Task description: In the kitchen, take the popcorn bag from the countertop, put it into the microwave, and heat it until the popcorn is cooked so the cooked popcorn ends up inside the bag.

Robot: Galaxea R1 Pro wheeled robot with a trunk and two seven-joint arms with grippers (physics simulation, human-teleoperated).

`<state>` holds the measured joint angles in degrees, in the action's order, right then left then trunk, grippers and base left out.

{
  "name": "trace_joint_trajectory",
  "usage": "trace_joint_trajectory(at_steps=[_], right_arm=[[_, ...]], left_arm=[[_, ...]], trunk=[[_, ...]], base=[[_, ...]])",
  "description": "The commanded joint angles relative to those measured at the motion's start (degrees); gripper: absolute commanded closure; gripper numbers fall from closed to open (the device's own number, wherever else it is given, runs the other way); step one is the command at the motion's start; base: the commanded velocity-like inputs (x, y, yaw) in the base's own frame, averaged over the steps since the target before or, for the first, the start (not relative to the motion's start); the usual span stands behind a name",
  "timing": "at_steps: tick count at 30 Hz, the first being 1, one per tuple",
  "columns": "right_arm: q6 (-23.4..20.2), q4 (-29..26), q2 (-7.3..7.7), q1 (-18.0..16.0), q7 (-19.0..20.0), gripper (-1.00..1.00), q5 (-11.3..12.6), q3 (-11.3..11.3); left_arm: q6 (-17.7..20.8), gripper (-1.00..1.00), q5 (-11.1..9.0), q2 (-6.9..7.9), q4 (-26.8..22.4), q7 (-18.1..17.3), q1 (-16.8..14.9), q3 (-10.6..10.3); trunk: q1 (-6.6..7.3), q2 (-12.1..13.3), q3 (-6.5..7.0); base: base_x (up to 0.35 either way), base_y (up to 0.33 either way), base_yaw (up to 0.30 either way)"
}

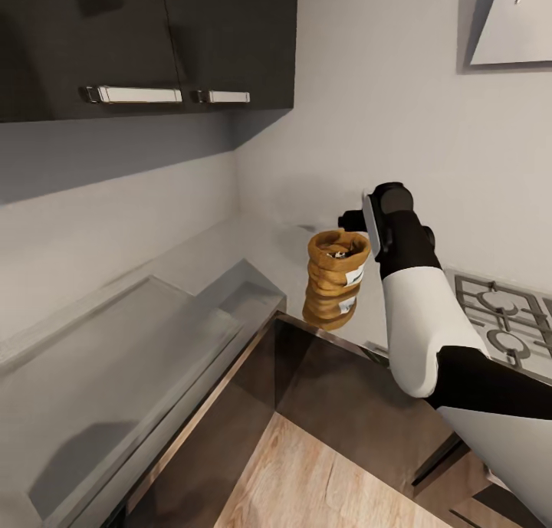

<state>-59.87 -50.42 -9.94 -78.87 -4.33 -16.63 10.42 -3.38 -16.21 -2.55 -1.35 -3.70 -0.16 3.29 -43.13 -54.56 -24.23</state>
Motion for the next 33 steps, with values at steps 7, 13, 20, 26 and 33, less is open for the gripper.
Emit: trace_joint_trajectory(at_steps=[7,13,20,26,33], right_arm=[[-0.1,0.2,-0.06,-0.1,-0.9,-1.0,0.1,3.6],[-0.1,1.6,-0.06,-0.1,-3.2,-1.0,0.0,7.9],[-0.1,4.5,-0.06,-0.1,-7.2,-1.0,0.1,8.2],[-0.1,4.8,-0.06,-0.1,-8.0,-1.0,0.1,8.2],[-0.1,5.5,-0.06,-0.1,-8.1,-1.0,0.2,8.3]], left_arm=[[-0.1,-1.0,-0.4,0.0,0.0,-0.3,0.0,0.5],[-0.1,-1.0,-0.4,0.0,0.0,-0.2,0.0,0.5],[-0.1,-1.0,-0.4,0.0,0.0,-0.2,0.0,0.5],[-0.1,-1.0,-0.4,0.0,0.0,-0.2,0.0,0.5],[-0.1,-1.0,-0.4,0.0,0.0,-0.2,0.0,0.5]], trunk=[[0.0,0.0,-0.06],[0.0,0.0,-0.06],[0.0,0.0,-0.06],[0.0,0.0,-0.06],[0.0,0.0,-0.06]], base=[[0.0,0.0,0.0],[0.0,0.0,0.0],[0.0,0.0,0.0],[0.085,0.0,0.0],[0.171,0.0,0.0]])
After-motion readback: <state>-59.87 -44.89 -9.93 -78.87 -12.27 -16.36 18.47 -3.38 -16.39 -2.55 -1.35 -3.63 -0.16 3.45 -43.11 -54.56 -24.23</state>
